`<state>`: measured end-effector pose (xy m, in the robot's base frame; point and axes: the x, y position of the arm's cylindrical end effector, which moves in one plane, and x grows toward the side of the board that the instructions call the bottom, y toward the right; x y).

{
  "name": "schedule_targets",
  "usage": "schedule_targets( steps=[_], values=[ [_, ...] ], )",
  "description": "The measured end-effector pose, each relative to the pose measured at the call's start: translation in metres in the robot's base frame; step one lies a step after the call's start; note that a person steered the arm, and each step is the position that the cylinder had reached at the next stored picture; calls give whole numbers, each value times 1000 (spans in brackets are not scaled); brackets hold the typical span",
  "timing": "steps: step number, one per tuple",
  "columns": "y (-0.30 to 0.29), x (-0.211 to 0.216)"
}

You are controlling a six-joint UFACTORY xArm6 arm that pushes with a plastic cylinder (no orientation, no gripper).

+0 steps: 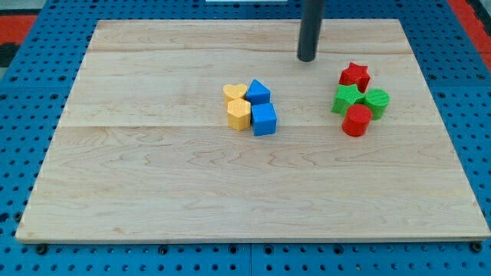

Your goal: Adjust the group of blocks at the center of the board

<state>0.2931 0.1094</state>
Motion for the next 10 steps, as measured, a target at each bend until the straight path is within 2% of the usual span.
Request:
schedule_targets(
  steps=[1, 2, 5, 8, 10],
  values=[
    [7, 0],
    [52, 3],
    [90, 20],
    [87, 44],
    [72, 46]
  ],
)
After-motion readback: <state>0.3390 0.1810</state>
